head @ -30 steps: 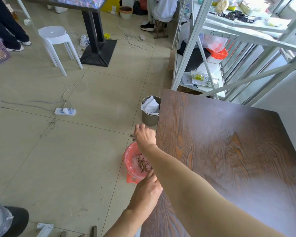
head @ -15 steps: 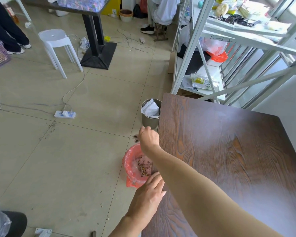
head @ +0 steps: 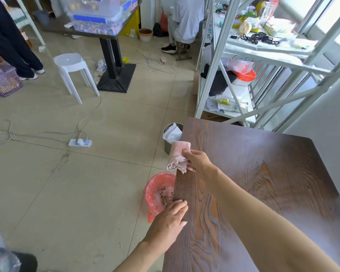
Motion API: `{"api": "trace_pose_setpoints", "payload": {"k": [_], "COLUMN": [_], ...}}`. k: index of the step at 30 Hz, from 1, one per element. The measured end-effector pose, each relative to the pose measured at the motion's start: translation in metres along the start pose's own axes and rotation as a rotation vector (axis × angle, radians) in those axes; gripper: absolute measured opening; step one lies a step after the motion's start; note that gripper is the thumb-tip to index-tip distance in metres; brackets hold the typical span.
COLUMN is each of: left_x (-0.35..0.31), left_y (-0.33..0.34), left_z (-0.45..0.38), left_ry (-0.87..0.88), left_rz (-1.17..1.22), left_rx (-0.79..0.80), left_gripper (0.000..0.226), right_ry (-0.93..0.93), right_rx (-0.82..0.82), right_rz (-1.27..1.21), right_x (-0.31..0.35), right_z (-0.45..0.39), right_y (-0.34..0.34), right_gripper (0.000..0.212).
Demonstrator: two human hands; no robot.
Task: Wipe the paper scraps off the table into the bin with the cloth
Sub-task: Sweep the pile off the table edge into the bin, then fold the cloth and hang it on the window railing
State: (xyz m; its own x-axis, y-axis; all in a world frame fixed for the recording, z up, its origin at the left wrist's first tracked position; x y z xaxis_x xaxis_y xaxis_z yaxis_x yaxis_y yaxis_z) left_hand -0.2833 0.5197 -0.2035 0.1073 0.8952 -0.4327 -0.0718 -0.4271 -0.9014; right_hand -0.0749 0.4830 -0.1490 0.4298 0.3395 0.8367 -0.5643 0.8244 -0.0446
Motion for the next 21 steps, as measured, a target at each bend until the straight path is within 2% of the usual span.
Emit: {"api": "trace_pose_setpoints", "payload": {"k": [5,10,12,15,17,19,21], "left_x": [-0.003,-0.004,-0.005,-0.016,-0.03,-0.049,-0.08], "left_y": [-0.006,-0.026,-0.037,-0.063,-0.08,-0.09,-0.096], "left_z": [-0.002,-0.016,-0.027,-0.049,-0.066,-0.084,-0.098], "left_ry": [-0.025,-0.086,-0.201,-0.455,-0.498,-0.431,-0.345], "left_rz": [0.022,0.229,0.373,0.564,0.709,0.907,1.058], "left_rx": [-0.014,-0.064,-0.193,-0.425,-0.483,-0.404,-0.241], "left_gripper": [0.041,0.032,0.024,0.016,0.018,0.02,0.026], "right_ry": [0.023,0.014,0.012,-0.035,-0.072,-0.099,-0.134], "right_rx": [0.074,0.044,0.0,-0.064,-0.088,-0.124,-0.176], "right_rz": [-0.166,-0.209,-0.209,-0.153,-0.147,-0.149,-0.137], "right_x": [-0.007,-0.006,-0.005,-0.008,-0.007,-0.005,-0.004], "right_z": [0.015,0.036,0.049,0.066,0.083,0.101,0.119], "right_y": [-0.012,-0.022,-0.029,-0.049,-0.064,-0.081,-0.098], "right_gripper": [0.02,0.025,0.028,0.049,0.052,0.049,0.05]}}
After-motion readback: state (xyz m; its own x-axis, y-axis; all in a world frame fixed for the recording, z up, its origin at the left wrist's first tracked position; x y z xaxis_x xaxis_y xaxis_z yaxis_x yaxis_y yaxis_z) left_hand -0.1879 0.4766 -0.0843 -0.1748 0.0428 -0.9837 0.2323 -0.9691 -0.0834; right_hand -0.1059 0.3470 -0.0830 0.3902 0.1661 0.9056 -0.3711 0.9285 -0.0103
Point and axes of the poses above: each hand's wrist, its own z-axis away from the middle knuckle, its own y-axis out of the palm, x = y × z, the point moved 2 cm from there along -z, towards the middle knuckle, and after that the axes turned 7 degrees about x, right-handed, at the moved point
